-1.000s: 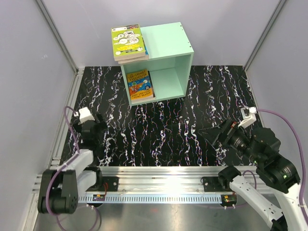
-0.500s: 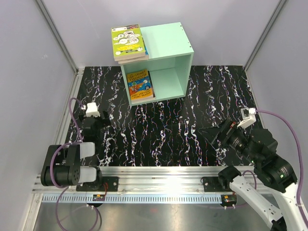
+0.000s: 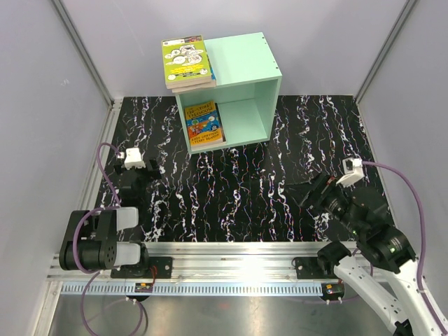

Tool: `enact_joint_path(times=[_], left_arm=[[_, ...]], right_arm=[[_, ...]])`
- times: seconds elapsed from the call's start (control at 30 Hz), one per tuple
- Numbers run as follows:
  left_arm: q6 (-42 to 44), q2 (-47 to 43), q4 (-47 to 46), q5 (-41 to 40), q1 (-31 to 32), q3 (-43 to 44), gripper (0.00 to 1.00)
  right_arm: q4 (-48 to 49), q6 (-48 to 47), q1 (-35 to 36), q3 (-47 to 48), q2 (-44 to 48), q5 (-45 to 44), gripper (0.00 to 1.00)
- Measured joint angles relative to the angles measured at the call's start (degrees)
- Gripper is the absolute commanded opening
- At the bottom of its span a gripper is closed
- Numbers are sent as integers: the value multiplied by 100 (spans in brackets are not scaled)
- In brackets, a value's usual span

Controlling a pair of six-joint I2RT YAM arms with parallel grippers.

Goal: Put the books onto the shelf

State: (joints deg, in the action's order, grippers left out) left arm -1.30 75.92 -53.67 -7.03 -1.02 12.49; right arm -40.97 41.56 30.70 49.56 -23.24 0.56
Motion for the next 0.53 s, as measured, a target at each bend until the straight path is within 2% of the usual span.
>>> enact_joint_path(times=[0.17,0.53], left_arm=[[0,0,0,0,4,0,99],[0,0,-2,-2,42,0,99]], right_arm=[[387,70,0,-511,-55,0,100],[905,-81,0,-544,-254,57,100]])
